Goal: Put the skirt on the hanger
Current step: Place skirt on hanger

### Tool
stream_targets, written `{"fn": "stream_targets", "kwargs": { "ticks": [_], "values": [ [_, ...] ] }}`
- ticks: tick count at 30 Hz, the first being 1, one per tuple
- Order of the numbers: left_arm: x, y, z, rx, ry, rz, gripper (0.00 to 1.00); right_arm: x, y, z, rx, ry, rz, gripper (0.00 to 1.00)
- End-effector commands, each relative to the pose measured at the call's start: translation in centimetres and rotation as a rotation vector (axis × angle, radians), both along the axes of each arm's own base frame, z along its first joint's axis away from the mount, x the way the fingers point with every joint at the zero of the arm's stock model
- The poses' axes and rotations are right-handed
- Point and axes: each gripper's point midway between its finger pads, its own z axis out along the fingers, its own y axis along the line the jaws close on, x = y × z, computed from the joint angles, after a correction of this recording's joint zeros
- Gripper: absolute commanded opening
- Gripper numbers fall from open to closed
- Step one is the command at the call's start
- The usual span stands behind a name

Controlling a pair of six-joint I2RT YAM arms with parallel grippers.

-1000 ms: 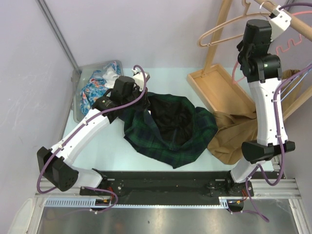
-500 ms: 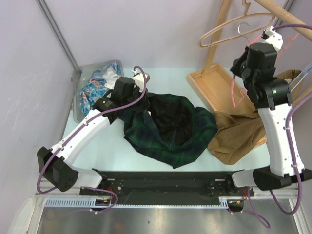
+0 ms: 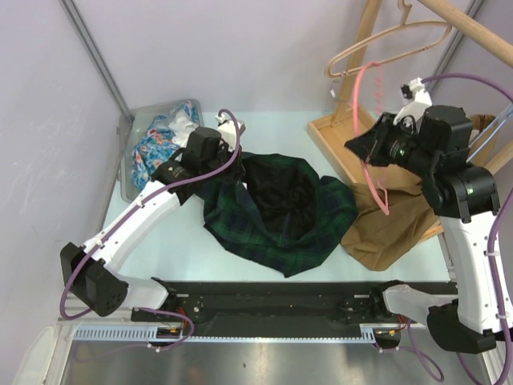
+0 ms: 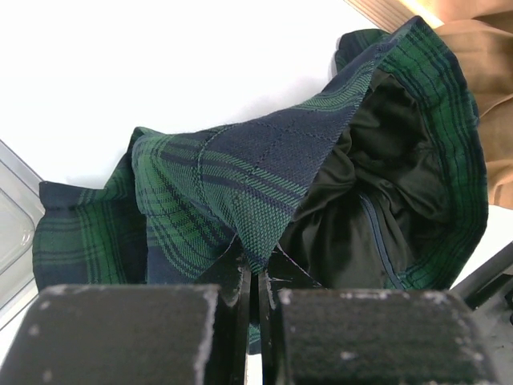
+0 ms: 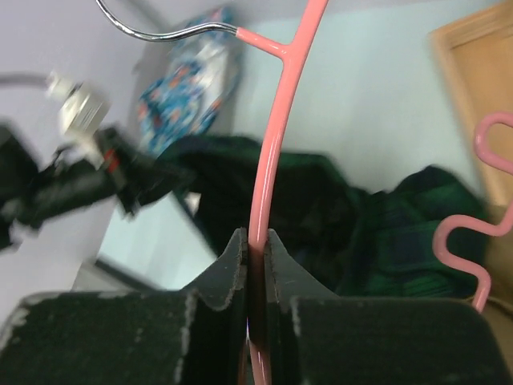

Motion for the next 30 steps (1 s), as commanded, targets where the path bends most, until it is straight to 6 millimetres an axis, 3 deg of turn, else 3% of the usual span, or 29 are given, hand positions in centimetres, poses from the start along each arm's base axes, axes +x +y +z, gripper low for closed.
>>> {"fn": "stream_targets", "kwargs": {
  "ticks": [1, 6, 11, 16, 20, 25, 30],
  "values": [
    [0.3, 0.7, 2.8, -0.032, -0.080, 0.024, 0.00, -5.7, 4.2, 0.2, 0.068, -0.018, 0.388, 0.00],
    [0.4, 1.5, 2.5, -0.015, -0.079, 0.048, 0.00, -10.0, 6.7, -1.4, 0.201, 0.058, 0.657, 0.00],
    [-0.2, 2.0, 1.5, 0.013, -0.061, 0.043, 0.00, -14.8, 7.1, -0.6, 0.298, 0.097, 0.809, 0.00],
    [0.0, 2.7, 0.5, 0.036, -0.060, 0.074, 0.00, -17.8, 6.6, -0.6, 0.317, 0.105, 0.829, 0.00],
    [0.1, 2.3, 0.8, 0.010, -0.046, 0.080, 0.00, -19.5, 6.3, -0.5, 0.343, 0.139, 0.844, 0.00],
    [0.8, 2.0, 2.6, -0.005, -0.059, 0.093, 0.00, -20.7, 6.3, -2.4, 0.349, 0.247, 0.857, 0.00],
    [-0.5, 2.6, 2.7, 0.020, -0.027, 0.081, 0.00, -21.6, 6.6, -4.1, 0.386, 0.316, 0.889, 0.00]
  ]
}}
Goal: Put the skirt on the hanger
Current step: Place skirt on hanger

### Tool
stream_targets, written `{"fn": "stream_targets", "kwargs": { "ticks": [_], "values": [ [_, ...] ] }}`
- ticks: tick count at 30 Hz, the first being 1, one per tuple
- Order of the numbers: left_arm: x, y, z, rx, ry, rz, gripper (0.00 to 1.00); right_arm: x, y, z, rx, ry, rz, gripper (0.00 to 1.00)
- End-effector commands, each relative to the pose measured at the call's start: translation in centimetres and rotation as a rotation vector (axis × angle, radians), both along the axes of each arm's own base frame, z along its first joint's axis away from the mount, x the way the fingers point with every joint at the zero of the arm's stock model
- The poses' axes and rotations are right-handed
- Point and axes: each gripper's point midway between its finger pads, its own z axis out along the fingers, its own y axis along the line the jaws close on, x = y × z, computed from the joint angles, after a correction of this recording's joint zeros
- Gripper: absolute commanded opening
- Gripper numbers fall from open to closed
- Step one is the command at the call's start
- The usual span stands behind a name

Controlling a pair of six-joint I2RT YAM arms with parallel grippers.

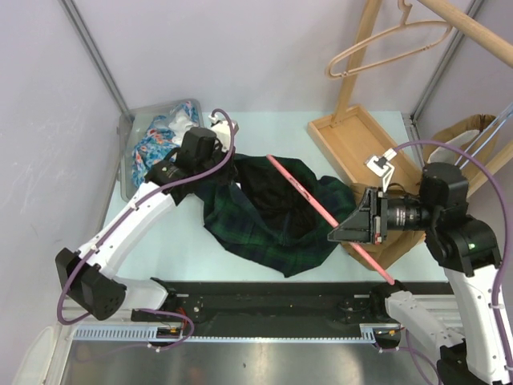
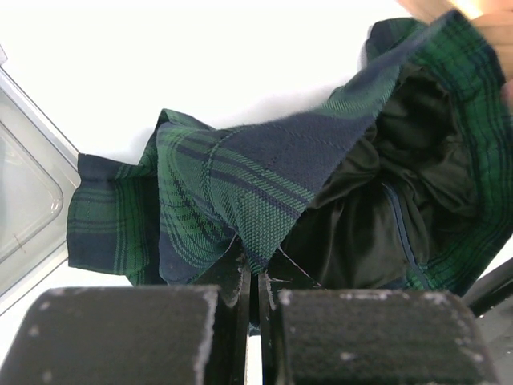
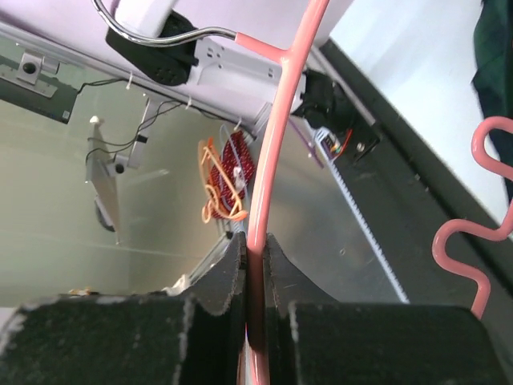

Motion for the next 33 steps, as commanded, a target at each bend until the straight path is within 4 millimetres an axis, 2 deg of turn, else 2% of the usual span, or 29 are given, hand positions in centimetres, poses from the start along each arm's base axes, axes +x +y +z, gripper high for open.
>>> {"fn": "stream_targets", "kwargs": {
  "ticks": [1, 3, 4, 5, 6, 7, 13, 19, 24, 31, 33],
  "values": [
    [-0.5, 0.7, 2.2, -0.014, -0.025, 0.018, 0.00, -1.4, 0.3, -0.9, 0.031, 0.084, 0.058, 0.00],
    [-1.3, 1.2, 2.1, -0.010, -0.018, 0.026, 0.00, -1.1, 0.6, -0.6, 0.059, 0.067, 0.066, 0.00],
    [-1.6, 1.5, 1.5, -0.003, -0.002, 0.027, 0.00, -0.7, 0.9, -1.4, 0.056, 0.108, 0.058, 0.00],
    [-2.1, 1.6, 1.8, -0.009, -0.012, 0.020, 0.00, -0.3, 1.1, -1.6, 0.058, 0.097, 0.060, 0.00],
    [-2.3, 1.8, 1.6, -0.006, -0.011, 0.019, 0.00, -0.8, 1.6, -2.0, 0.051, 0.107, 0.096, 0.00],
    [-2.4, 2.1, 1.2, 0.005, -0.005, 0.029, 0.00, -0.2, 2.0, -2.9, 0.032, 0.130, 0.087, 0.00],
    [-3.4, 1.9, 1.5, -0.010, -0.009, -0.014, 0.00, -0.7, 5.3, -4.2, 0.005, 0.098, 0.174, 0.00],
    [-5.7, 1.7, 1.9, -0.012, 0.008, -0.122, 0.00, 2.0, 7.6, -6.0, 0.007, 0.082, 0.201, 0.00],
    [-7.5, 1.9, 2.5, -0.015, 0.004, -0.181, 0.00, 4.4, 8.8, -8.6, -0.022, 0.084, 0.221, 0.00],
    [-8.3, 1.6, 2.9, -0.040, 0.003, -0.219, 0.00, 5.3, 10.2, -9.1, 0.058, 0.010, 0.356, 0.00],
    [-8.4, 1.3, 2.7, -0.050, 0.008, -0.234, 0.00, 5.3, 10.5, -8.5, 0.107, -0.044, 0.401, 0.00]
  ]
}}
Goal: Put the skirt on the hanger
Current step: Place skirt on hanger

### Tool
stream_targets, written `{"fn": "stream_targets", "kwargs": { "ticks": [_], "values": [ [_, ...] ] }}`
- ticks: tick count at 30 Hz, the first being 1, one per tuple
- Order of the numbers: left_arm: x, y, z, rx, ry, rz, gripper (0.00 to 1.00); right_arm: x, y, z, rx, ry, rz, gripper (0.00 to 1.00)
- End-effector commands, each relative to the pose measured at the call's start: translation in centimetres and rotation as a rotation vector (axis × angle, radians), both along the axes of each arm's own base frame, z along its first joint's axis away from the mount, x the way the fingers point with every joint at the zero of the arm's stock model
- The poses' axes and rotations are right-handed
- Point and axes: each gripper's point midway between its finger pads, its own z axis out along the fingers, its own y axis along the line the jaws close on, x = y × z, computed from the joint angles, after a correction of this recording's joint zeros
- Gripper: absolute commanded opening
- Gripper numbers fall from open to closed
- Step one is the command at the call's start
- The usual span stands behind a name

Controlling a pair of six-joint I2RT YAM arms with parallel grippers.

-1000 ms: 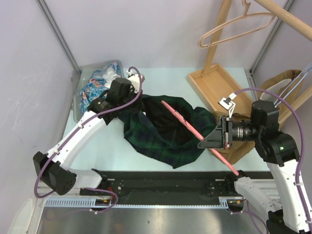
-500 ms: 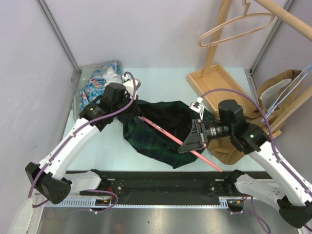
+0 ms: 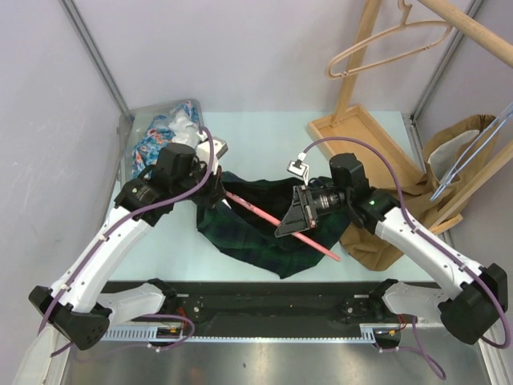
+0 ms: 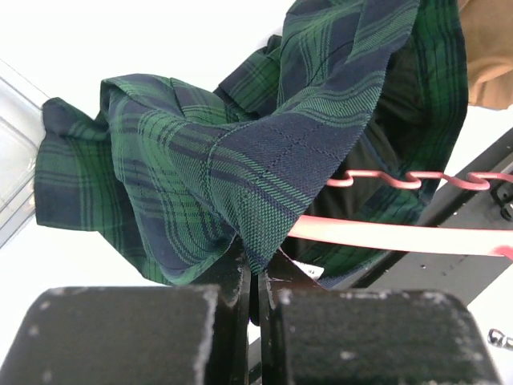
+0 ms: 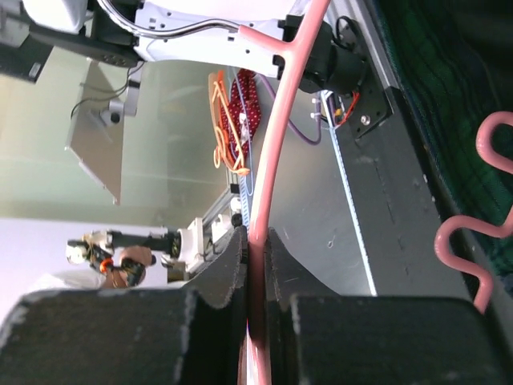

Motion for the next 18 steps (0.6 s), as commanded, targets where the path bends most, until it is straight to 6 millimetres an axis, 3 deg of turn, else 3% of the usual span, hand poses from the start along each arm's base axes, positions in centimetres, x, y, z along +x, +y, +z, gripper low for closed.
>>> {"fn": "stream_targets", "kwargs": {
  "ticks": [1, 3, 6, 8, 10, 11, 13, 18],
  "values": [
    [-0.7, -1.1, 0.9, -0.055, -0.018, -0.071, 0.00, 0.5, 1.0, 2.9, 0.235, -0.257, 0.132, 0.00],
    [-0.6, -1.2, 0.9, -0.063, -0.019, -0.071, 0.00, 0.2, 1.0, 3.1, 0.268, -0.258, 0.181, 0.00],
    [-0.3, -1.3, 2.0, -0.086, -0.042, -0.056, 0.02, 1.0, 1.7, 1.7, 0.278, -0.256, 0.227, 0.00],
    [-0.4, -1.6, 2.6, -0.109, -0.049, -0.065, 0.15, 1.1, 2.2, 0.3, 0.277, -0.243, 0.260, 0.00],
    [-0.3, -2.0, 3.2, -0.132, -0.063, -0.077, 0.18, 0.9, 2.5, -0.6, 0.277, -0.233, 0.301, 0.00],
    [-0.4, -2.2, 3.4, -0.143, -0.063, -0.084, 0.31, 0.7, 2.5, -1.0, 0.277, -0.230, 0.318, 0.00],
    [-0.5, -2.4, 3.2, -0.150, -0.054, -0.092, 0.46, 1.1, 2.6, -1.8, 0.269, -0.230, 0.320, 0.00],
    [-0.9, -1.5, 2.3, -0.132, -0.054, -0.061, 0.64, 1.7, 2.6, -3.0, 0.263, -0.230, 0.326, 0.00]
  ]
}}
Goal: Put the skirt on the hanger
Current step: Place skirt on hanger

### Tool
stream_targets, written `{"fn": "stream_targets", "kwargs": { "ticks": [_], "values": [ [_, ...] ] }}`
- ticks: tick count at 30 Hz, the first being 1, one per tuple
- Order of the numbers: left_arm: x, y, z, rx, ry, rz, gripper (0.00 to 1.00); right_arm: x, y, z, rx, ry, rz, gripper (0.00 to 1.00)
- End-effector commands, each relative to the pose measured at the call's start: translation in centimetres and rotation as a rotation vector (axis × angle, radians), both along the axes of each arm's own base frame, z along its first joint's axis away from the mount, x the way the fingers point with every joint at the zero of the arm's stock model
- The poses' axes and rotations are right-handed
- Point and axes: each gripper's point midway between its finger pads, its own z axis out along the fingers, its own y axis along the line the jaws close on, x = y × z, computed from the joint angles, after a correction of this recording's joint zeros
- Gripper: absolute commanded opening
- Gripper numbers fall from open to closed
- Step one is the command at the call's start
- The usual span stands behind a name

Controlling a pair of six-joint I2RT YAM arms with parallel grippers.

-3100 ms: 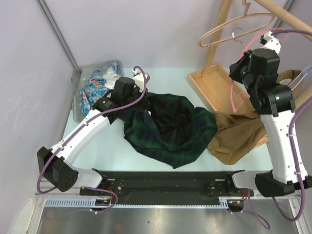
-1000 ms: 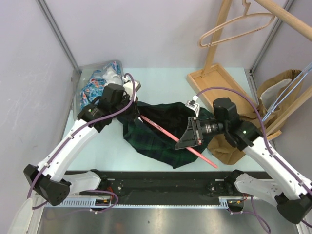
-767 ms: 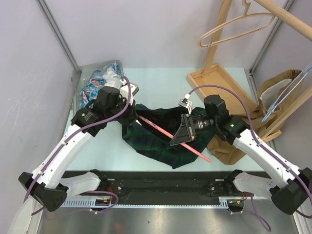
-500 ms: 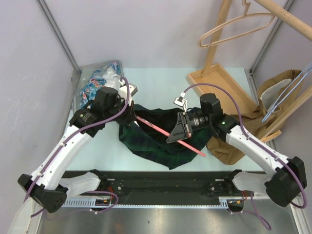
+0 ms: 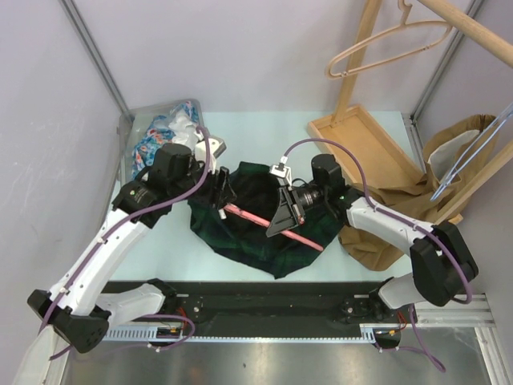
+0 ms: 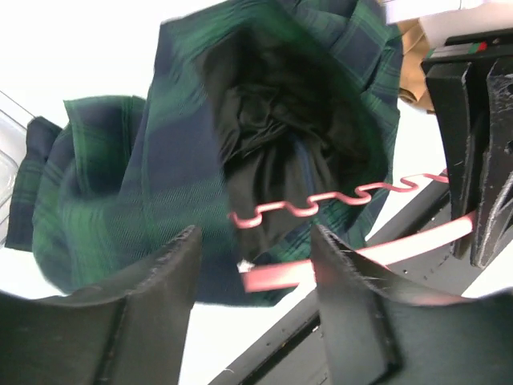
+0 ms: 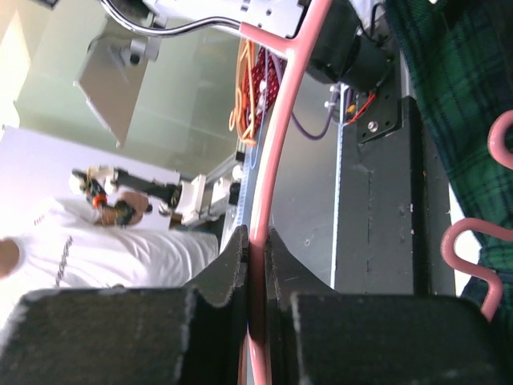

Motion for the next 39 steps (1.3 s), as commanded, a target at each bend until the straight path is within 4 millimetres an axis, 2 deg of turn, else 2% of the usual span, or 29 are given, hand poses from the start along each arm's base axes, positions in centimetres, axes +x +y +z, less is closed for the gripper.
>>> {"fn": "stream_targets", "kwargs": {
  "ticks": [1, 3, 6, 7, 9, 11, 12, 13, 14, 15, 16, 18, 19, 21, 22, 26, 30, 33, 35, 39],
  "values": [
    [-0.8, -0.4, 1.6, -0.067, -0.048, -0.019, 0.65, -0.2, 0.1, 1.2, 0.138, -0.192, 0.090, 0.00],
    [-0.2, 0.8, 1.8, -0.038, -0.081, 0.049, 0.70, 0.1, 0.1, 1.0, 0.137, -0.191, 0.088, 0.00],
    [0.5, 3.4, 3.6, -0.027, -0.176, 0.192, 0.74, 0.5, 0.1, 0.6, 0.135, -0.183, 0.089, 0.00],
    [0.3, 4.5, 5.0, -0.048, -0.232, 0.246, 0.76, 0.7, 0.0, 0.5, 0.136, -0.182, 0.089, 0.00],
    [0.4, 6.8, 6.5, -0.051, -0.301, 0.357, 0.78, 1.0, 0.1, 0.0, 0.128, -0.169, 0.089, 0.00],
    [-0.6, 8.6, 8.0, -0.080, -0.369, 0.420, 0.80, 1.3, 0.0, -0.4, 0.122, -0.160, 0.082, 0.00],
    [-0.9, 9.2, 8.0, -0.081, -0.383, 0.437, 0.82, 1.6, 0.1, -0.7, 0.115, -0.149, 0.078, 0.00],
    [-1.4, 9.2, 7.1, -0.069, -0.378, 0.415, 0.81, 1.6, 0.1, -0.9, 0.109, -0.136, 0.079, 0.00],
    [-2.2, 9.5, 7.1, -0.065, -0.401, 0.386, 0.81, 1.8, 0.2, -0.9, 0.113, -0.141, 0.076, 0.00],
    [-2.7, 8.9, 6.3, -0.060, -0.382, 0.336, 0.77, 2.0, 0.3, -1.2, 0.109, -0.133, 0.075, 0.00],
    [-3.2, 8.8, 4.3, -0.018, -0.335, 0.305, 0.74, 2.0, 0.3, -1.2, 0.110, -0.127, 0.080, 0.00],
    [-3.2, 8.9, 1.4, 0.066, -0.259, 0.289, 0.70, 2.1, 0.3, -0.7, 0.117, -0.123, 0.080, 0.00],
    [-3.6, 9.2, -0.9, 0.124, -0.193, 0.275, 0.70, 2.0, 0.3, -0.4, 0.119, -0.123, 0.081, 0.00],
    [-3.5, 8.9, -2.4, 0.156, -0.160, 0.256, 0.69, 2.0, 0.2, -0.1, 0.125, -0.127, 0.084, 0.00],
    [-3.7, 8.2, -2.6, 0.135, -0.161, 0.213, 0.69, 1.8, 0.1, 0.1, 0.129, -0.132, 0.089, 0.00],
    [-2.8, 7.6, -2.6, 0.169, -0.220, 0.150, 0.70, 1.2, -0.1, 0.3, 0.121, -0.119, 0.101, 0.00],
    [-1.3, 8.4, -3.8, 0.282, -0.258, 0.138, 0.70, 1.1, -0.2, 0.1, 0.117, -0.122, 0.099, 0.00],
    [0.2, 8.5, -2.3, 0.280, -0.330, 0.185, 0.70, 0.8, -0.1, 0.1, 0.114, -0.119, 0.103, 0.00],
    [0.9, 8.6, -2.2, 0.298, -0.356, 0.191, 0.69, 0.8, 0.0, 0.2, 0.114, -0.119, 0.104, 0.00],
    [1.4, 7.0, -3.3, 0.314, -0.388, 0.069, 0.67, 0.7, -0.1, 0.4, 0.118, -0.123, 0.105, 0.00]
  ]
}}
